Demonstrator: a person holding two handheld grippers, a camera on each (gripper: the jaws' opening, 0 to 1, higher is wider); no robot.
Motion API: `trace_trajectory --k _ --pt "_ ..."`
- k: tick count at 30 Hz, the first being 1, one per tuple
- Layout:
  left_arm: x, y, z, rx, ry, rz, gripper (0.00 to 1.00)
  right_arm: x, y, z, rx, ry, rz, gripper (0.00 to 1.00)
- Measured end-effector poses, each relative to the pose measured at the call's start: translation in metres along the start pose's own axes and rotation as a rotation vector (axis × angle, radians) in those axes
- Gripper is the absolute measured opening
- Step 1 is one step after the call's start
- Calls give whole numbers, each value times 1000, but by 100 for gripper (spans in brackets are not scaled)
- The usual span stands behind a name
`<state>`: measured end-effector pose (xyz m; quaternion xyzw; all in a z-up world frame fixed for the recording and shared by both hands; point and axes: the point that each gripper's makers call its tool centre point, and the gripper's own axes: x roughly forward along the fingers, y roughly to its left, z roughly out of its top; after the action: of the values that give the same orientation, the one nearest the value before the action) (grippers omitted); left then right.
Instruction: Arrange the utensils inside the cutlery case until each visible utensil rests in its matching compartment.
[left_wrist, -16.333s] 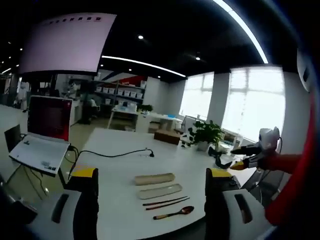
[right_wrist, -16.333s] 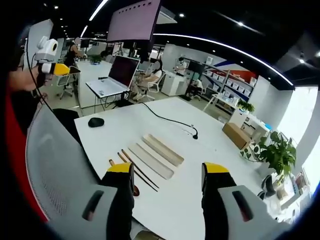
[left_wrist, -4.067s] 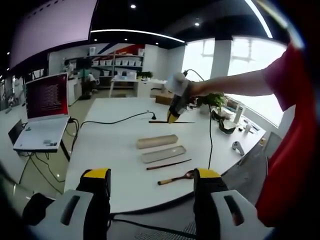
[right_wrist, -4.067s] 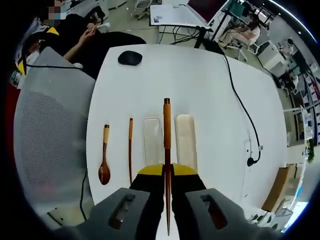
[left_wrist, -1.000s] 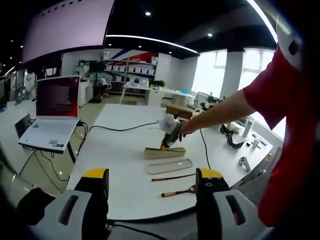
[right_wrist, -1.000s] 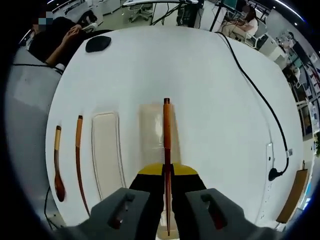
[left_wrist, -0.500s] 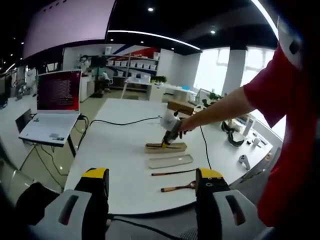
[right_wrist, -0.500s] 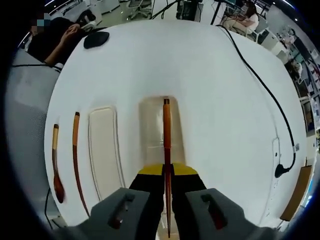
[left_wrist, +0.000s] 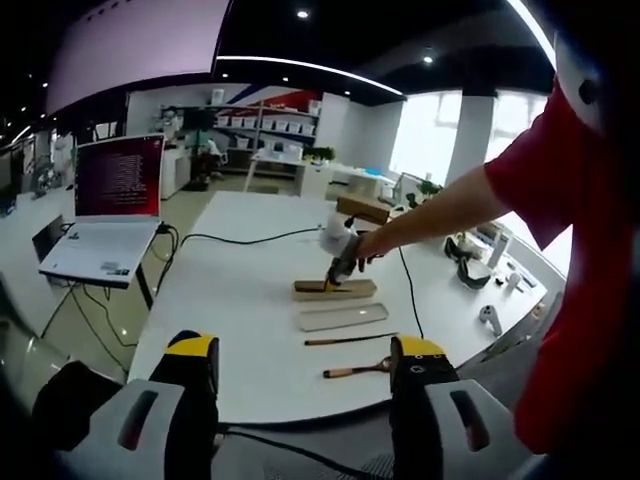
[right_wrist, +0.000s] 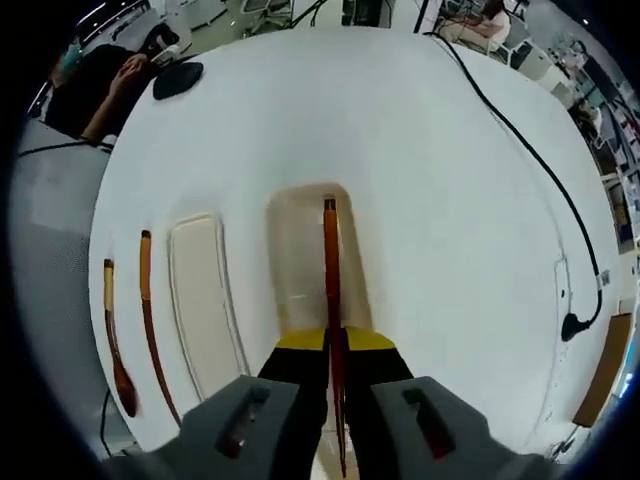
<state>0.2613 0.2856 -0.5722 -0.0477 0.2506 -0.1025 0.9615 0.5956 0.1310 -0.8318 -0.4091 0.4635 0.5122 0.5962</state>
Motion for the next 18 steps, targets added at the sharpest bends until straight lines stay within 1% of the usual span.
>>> trace_trajectory --k 2,5,11,13,18 --pt "0 0 0 16 3 2 70 0 1 0 -6 -1 1 1" --pt "0 0 -1 22 9 -1 70 -3 2 -2 -13 15 -13 1" --pt "-2 0 1 22 0 3 70 -10 3 -5 -13 21 -24 4" --pt "-2 0 3 20 -7 1 70 -12 5 -4 -11 17 -15 5" --pt "-2 -2 6 32 -9 -7 70 -28 4 1 -10 0 -38 5"
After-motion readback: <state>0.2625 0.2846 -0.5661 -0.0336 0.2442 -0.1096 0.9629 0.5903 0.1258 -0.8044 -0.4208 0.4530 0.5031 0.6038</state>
